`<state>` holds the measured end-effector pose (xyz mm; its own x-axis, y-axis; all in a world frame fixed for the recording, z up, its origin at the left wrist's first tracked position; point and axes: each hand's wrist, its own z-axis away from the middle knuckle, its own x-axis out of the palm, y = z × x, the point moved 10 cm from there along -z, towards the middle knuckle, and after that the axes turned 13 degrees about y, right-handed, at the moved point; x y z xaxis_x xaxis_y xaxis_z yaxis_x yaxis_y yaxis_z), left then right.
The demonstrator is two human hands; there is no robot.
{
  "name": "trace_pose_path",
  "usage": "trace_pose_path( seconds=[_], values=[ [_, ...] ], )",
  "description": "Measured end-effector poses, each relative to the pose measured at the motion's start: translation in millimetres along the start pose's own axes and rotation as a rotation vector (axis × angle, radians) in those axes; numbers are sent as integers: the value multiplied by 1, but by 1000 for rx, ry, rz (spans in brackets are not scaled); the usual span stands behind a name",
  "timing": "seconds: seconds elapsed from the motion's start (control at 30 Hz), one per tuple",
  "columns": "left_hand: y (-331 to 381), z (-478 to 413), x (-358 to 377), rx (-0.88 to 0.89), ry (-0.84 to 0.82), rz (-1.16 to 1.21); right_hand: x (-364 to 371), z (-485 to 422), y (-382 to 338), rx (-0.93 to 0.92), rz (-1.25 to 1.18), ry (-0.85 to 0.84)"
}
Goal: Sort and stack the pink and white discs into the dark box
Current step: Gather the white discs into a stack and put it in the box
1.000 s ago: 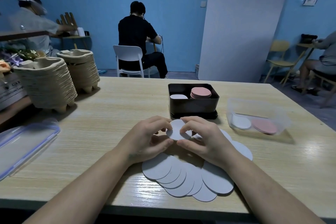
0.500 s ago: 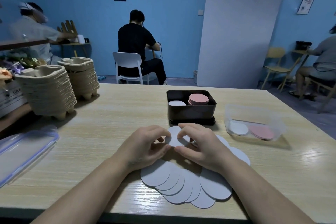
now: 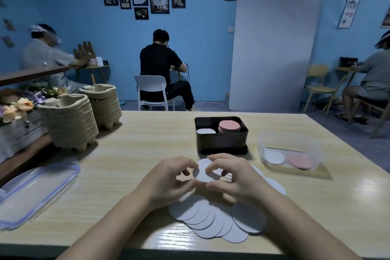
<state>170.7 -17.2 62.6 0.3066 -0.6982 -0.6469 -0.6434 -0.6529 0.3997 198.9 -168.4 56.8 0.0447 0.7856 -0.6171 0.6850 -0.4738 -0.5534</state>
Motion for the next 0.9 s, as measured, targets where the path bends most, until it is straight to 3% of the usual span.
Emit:
trace_pose_path(
  seconds=[0.17,0.47,0.73,0.9],
  values=[
    [-5,20,-11,-114,-12,1,-9,20,-4,34,-15,23],
    [-14,54,-7,-194,-224,-26,-18,40,5,98,-7,90],
    [-22,40,-19,-249,-114,89,-17,38,6,57,-5,96],
    [-7,18,-19,-111,82,27,-13,29,8,30,83,39]
  ],
)
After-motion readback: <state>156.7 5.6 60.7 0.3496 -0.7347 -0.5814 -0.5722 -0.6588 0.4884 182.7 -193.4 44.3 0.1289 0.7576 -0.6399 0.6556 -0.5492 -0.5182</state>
